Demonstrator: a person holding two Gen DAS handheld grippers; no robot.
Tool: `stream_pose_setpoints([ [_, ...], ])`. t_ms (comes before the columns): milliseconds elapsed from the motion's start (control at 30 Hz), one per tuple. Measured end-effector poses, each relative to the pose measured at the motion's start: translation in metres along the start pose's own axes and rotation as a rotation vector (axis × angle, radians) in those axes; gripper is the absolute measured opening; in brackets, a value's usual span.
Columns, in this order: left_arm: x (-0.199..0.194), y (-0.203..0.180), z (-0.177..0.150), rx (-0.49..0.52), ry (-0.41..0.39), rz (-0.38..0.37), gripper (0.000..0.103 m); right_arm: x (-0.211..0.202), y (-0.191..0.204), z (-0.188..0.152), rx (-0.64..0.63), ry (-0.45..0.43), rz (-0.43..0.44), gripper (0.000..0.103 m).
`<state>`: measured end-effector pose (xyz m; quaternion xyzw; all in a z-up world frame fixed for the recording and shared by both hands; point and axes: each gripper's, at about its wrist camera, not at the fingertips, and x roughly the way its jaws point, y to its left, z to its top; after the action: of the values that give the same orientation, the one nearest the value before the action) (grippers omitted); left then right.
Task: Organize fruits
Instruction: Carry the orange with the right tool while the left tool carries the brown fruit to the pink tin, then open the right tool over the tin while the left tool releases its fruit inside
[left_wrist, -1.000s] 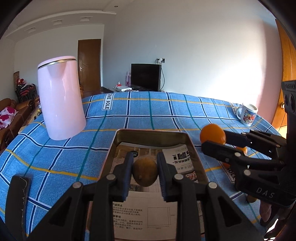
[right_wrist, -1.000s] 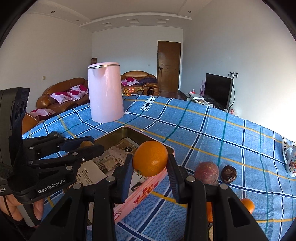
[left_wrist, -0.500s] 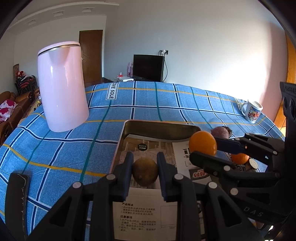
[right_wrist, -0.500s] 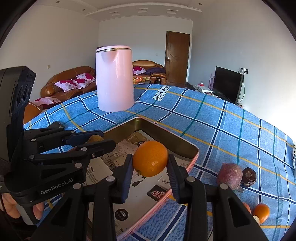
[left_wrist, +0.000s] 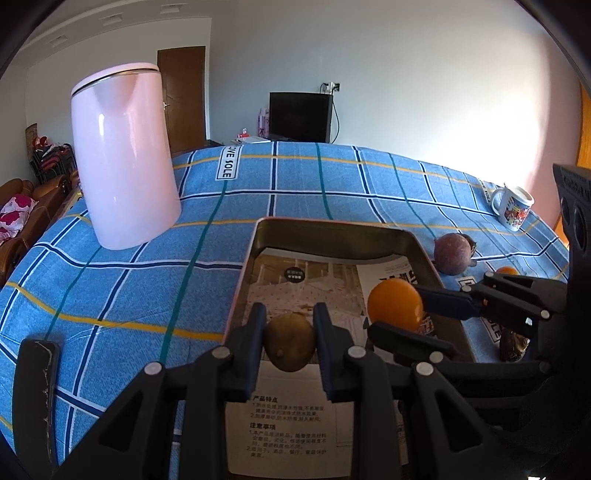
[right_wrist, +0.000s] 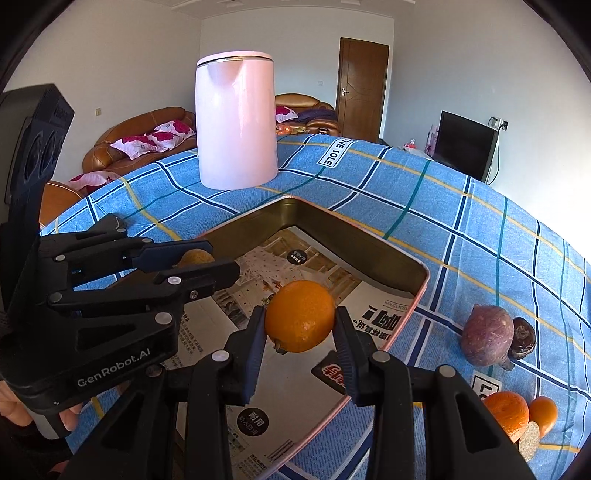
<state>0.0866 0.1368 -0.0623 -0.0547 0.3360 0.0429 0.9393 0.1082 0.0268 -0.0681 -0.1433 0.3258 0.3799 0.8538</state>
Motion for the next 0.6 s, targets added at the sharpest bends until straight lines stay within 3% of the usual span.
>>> stream_pose_setpoints([
  [100, -0.001, 0.000, 0.000, 0.000, -0.006, 0.007, 0.028, 0.002, 0.001, -0.001, 0.002, 0.005, -0.005, 0.039],
  [167, -0.004, 0.000, 0.000, 0.000, -0.017, 0.007, 0.036, 0.002, 0.001, 0.000, 0.004, 0.008, -0.003, 0.041],
  [233, -0.011, 0.001, -0.001, -0.011, -0.041, 0.009, 0.052, -0.002, 0.004, -0.001, -0.007, -0.001, -0.002, 0.055],
  [267, -0.016, 0.001, -0.002, -0.020, -0.047, 0.004, 0.054, -0.005, 0.005, -0.002, -0.010, -0.009, -0.013, 0.056],
  [333, -0.030, -0.003, -0.005, -0.024, -0.084, 0.012, 0.072, -0.016, 0.004, -0.004, -0.005, -0.029, -0.014, 0.058],
  [433, -0.053, -0.013, -0.010, -0.002, -0.155, 0.029, 0.086, -0.043, -0.006, -0.016, 0.005, -0.071, -0.019, 0.058],
  [600, -0.069, -0.037, -0.018, 0.011, -0.193, -0.043, 0.089, -0.098, -0.043, -0.063, 0.087, -0.107, -0.103, 0.060],
])
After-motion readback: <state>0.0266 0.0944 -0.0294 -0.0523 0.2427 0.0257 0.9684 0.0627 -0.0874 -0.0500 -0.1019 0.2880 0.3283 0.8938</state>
